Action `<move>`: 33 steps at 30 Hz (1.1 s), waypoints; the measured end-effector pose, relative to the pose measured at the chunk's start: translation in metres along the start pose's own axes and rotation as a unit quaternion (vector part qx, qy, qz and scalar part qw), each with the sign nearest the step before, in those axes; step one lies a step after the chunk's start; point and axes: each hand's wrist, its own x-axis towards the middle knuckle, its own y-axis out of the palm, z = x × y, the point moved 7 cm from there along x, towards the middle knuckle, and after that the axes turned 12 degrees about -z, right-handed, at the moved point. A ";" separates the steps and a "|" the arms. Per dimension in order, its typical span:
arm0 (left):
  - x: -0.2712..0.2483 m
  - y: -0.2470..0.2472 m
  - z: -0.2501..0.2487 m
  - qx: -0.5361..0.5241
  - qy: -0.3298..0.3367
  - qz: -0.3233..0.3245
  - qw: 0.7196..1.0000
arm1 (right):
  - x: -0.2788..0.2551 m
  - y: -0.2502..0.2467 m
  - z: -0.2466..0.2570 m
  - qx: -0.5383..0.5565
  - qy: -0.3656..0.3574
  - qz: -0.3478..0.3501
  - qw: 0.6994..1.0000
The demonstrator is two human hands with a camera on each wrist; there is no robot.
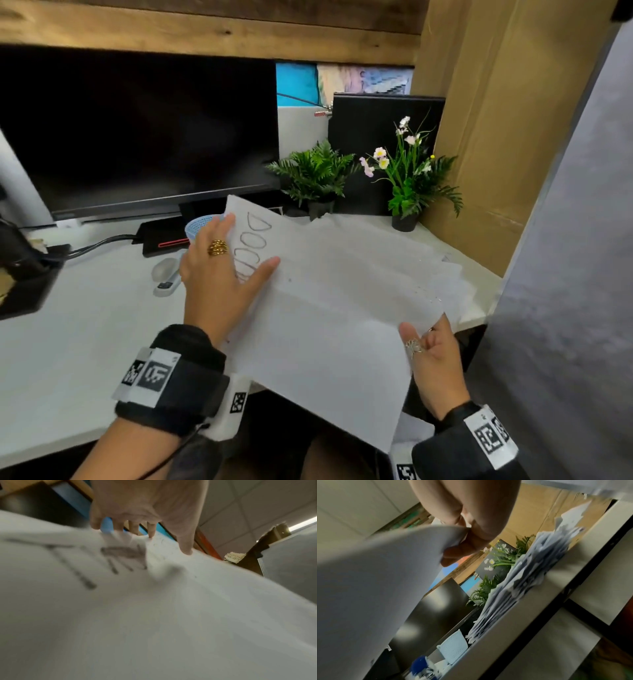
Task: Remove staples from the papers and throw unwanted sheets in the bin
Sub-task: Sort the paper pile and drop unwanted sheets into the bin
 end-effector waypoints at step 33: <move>-0.036 -0.054 0.064 0.154 0.003 0.123 0.980 | 0.004 0.286 -0.008 -0.520 -0.121 0.425 0.731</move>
